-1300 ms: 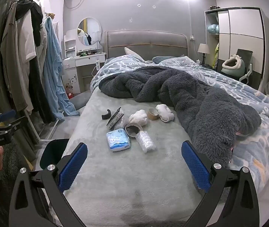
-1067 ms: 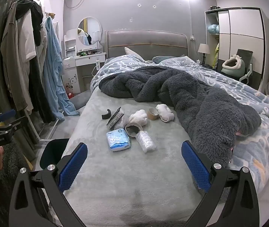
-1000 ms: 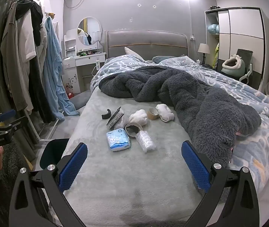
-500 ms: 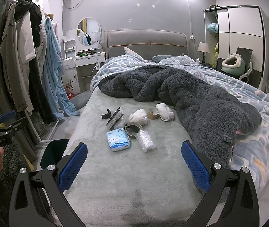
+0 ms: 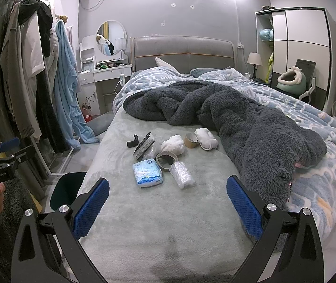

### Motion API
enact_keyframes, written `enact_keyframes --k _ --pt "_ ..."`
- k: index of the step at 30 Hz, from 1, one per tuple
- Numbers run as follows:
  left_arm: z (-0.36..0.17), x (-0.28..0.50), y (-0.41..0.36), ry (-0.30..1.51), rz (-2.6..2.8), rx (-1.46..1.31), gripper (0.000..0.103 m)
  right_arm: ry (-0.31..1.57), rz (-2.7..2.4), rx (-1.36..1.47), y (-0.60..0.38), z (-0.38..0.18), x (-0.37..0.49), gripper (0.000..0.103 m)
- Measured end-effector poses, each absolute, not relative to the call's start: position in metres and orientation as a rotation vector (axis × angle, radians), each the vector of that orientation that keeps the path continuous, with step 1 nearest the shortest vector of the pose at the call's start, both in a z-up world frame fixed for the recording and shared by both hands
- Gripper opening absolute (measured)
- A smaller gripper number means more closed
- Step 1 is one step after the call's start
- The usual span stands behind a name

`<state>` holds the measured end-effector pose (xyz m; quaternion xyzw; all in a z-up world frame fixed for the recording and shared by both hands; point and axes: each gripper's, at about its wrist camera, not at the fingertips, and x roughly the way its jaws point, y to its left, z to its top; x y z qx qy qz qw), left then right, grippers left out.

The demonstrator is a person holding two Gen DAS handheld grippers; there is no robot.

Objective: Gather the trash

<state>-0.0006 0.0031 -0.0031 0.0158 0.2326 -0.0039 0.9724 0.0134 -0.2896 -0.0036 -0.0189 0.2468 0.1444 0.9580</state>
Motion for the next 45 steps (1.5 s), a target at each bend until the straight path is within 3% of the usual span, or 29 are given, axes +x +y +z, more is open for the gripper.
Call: enact_keyframes --k 45 --pt "-0.0111 -0.0005 0.0051 0.477 -0.006 0.032 0.100 0.511 0.292 -0.043 -0.2878 -0.0058 0.0158 0.100"
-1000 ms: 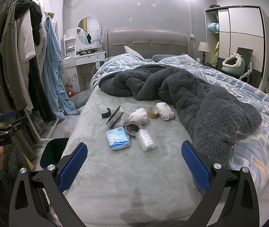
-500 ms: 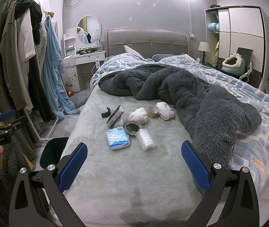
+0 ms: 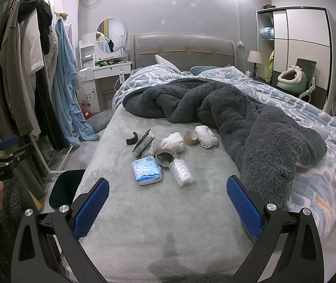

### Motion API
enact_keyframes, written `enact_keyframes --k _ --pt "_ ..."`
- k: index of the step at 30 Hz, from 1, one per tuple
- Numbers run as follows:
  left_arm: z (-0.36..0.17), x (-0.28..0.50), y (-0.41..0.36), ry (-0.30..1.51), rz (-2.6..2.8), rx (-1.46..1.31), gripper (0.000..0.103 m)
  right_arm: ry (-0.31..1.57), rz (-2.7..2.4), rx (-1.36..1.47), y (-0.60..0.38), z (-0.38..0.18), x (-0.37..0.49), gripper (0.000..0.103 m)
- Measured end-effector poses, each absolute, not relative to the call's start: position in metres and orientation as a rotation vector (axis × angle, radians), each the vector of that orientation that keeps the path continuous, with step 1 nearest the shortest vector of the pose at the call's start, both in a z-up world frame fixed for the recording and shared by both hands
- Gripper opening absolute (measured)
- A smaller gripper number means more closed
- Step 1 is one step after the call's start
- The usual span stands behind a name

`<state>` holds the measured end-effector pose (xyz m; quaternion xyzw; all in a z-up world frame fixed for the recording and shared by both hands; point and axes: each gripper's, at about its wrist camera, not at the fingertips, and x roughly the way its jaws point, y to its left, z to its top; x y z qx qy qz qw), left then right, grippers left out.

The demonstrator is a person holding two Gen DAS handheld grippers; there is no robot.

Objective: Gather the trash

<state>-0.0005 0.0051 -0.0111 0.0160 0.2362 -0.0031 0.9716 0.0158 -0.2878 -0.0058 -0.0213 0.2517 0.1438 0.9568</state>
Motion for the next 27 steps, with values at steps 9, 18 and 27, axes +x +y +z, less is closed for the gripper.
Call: enact_keyframes --k 9,18,27 --pt "-0.017 0.002 0.000 0.498 -0.002 0.018 0.100 0.516 0.292 -0.040 -0.288 -0.006 0.016 0.100" --pt "-0.010 0.002 -0.002 0.490 -0.008 0.033 0.100 0.536 0.296 -0.094 -0.278 -0.013 0.030 0.100" --pt "-0.012 0.009 -0.016 0.481 -0.007 0.101 0.100 0.597 0.338 -0.101 -0.277 -0.025 0.057 0.100"
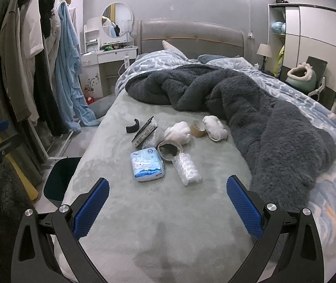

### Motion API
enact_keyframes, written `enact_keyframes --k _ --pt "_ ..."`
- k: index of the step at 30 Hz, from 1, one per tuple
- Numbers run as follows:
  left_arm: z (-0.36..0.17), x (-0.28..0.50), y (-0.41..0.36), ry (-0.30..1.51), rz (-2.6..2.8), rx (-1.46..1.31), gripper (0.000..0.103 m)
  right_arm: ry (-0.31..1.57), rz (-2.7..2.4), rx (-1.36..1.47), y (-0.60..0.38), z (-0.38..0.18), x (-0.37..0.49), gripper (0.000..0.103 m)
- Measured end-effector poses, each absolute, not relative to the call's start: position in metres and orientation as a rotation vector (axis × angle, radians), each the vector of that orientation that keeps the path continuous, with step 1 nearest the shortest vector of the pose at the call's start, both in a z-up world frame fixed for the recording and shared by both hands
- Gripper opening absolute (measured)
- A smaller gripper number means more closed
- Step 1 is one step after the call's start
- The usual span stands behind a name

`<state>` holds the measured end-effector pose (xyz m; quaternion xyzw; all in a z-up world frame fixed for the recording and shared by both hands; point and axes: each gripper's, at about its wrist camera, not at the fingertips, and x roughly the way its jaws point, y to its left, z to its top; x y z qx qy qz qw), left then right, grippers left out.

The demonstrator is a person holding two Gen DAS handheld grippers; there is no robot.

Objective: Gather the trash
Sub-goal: 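Reach the right tool to the bubble-wrap roll and close on it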

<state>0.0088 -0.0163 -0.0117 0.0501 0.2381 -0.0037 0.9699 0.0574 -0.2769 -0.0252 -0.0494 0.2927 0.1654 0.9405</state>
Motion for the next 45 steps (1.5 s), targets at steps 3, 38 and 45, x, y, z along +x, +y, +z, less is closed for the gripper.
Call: enact_keyframes --k 3,38,45 --pt "-0.018 0.016 -0.017 0.504 -0.036 0.078 0.100 0.610 0.359 -0.100 -0.275 -0.027 0.070 0.100" --pt "-0.063 0.107 -0.070 0.669 -0.479 0.117 0.095 0.725 0.535 -0.164 -0.277 -0.068 0.170 0.086" --pt "-0.072 0.129 -0.081 0.689 -0.523 0.118 0.088 0.779 0.542 -0.199 -0.276 -0.081 0.188 0.076"
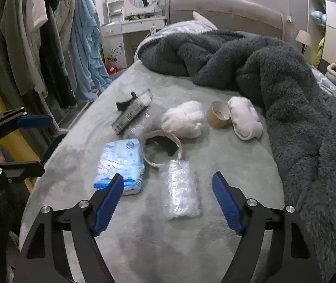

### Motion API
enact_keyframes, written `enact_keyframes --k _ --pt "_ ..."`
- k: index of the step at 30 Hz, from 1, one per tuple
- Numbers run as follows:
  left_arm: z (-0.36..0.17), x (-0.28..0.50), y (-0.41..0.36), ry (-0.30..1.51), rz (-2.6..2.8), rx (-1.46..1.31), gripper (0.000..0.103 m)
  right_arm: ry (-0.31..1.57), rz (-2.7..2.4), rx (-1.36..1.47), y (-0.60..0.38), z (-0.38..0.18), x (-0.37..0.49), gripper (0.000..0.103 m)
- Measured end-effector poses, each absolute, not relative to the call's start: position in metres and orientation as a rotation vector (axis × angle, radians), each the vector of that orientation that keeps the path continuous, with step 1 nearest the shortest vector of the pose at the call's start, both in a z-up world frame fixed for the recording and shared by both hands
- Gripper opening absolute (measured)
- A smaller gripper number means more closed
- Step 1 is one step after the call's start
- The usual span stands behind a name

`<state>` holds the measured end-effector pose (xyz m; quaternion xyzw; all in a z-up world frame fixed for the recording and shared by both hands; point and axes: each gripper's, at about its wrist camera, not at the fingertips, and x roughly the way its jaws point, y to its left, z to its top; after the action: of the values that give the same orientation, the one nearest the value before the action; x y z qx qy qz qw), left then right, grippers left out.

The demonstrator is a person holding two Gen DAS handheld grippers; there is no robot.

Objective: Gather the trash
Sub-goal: 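Reach the right tool to the bubble-wrap roll and close on it, then grasp the blue-and-white tissue pack with the left tool while right holds bubble wrap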

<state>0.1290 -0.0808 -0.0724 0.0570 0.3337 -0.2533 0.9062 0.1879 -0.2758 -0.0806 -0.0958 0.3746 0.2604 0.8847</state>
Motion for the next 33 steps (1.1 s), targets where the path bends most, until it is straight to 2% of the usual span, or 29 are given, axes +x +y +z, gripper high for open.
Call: enact_keyframes --k 6,8,14,20,29,30,31,33 --pt "-0.086 0.147 -0.092 0.725 -0.570 0.126 0.083 0.853 0.527 -0.249 -0.272 -0.099 0.199 0.067" --pt "-0.089 0.150 -0.096 0.724 -0.577 0.141 0.083 0.870 0.525 -0.256 -0.272 -0.104 0.202 0.061" --pt "-0.099 0.163 -0.107 0.742 -0.621 0.164 0.093 0.905 0.512 -0.240 -0.281 -0.110 0.209 0.039" --pt "-0.110 0.177 -0.114 0.770 -0.630 0.154 0.096 0.904 0.518 -0.174 -0.297 -0.103 0.208 0.036" --pt "-0.126 0.188 -0.132 0.819 -0.662 0.174 0.096 0.889 0.532 -0.135 -0.309 -0.098 0.203 0.036" --pt "-0.127 0.188 -0.133 0.824 -0.664 0.175 0.093 0.888 0.534 -0.133 -0.309 -0.097 0.203 0.036" --pt "-0.128 0.189 -0.134 0.827 -0.659 0.174 0.084 0.888 0.534 -0.131 -0.309 -0.096 0.202 0.036" --pt "-0.129 0.191 -0.133 0.836 -0.654 0.161 0.081 0.884 0.538 -0.126 -0.309 -0.092 0.202 0.036"
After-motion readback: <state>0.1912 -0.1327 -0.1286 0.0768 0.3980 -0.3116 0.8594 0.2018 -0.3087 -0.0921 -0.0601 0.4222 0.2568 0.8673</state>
